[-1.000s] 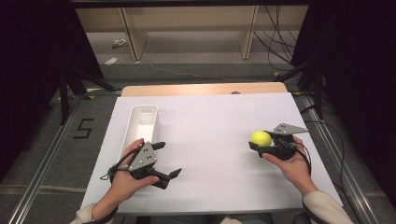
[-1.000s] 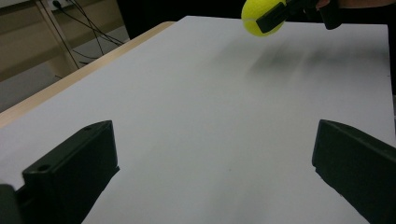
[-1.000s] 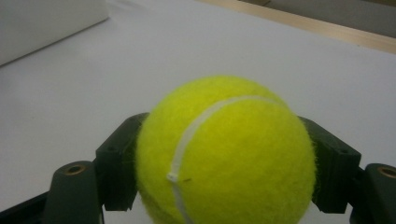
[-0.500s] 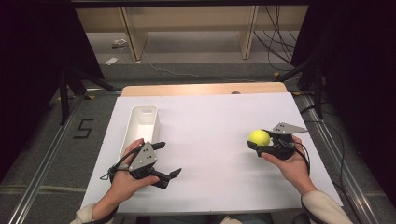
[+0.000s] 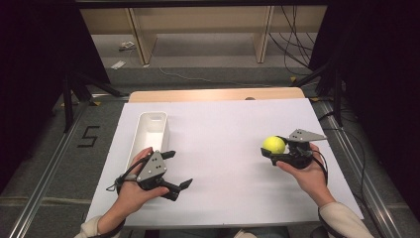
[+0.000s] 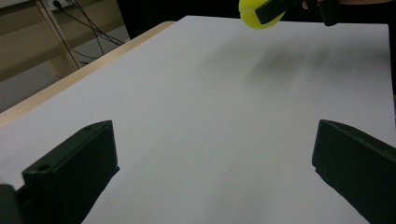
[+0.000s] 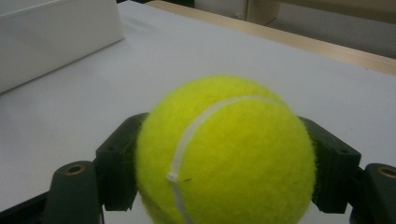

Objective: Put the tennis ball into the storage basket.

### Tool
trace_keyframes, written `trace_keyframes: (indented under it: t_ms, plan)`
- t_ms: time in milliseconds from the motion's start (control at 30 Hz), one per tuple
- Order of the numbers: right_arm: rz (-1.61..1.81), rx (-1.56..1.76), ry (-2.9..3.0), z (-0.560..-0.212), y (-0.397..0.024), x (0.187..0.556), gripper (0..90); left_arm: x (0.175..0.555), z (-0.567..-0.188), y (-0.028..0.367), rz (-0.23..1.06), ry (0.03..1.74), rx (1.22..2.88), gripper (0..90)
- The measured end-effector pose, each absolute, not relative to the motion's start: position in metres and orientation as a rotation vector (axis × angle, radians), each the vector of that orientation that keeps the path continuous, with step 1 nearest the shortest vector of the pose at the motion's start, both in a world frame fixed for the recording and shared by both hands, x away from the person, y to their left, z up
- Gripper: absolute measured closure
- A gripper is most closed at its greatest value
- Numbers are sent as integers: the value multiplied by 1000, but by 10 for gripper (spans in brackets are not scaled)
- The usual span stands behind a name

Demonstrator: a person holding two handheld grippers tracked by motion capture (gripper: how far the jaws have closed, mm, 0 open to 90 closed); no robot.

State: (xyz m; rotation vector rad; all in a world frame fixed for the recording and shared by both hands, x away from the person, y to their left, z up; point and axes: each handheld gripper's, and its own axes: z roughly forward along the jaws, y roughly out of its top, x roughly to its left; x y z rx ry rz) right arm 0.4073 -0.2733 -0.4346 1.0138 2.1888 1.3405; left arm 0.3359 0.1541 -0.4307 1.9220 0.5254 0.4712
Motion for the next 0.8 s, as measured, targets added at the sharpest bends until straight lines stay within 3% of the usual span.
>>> trace_keyframes:
  t_ms: [800]
  plan:
    - [1377, 989, 2166, -429, -269, 409, 264, 336, -431, 154, 472, 526, 1923, 0]
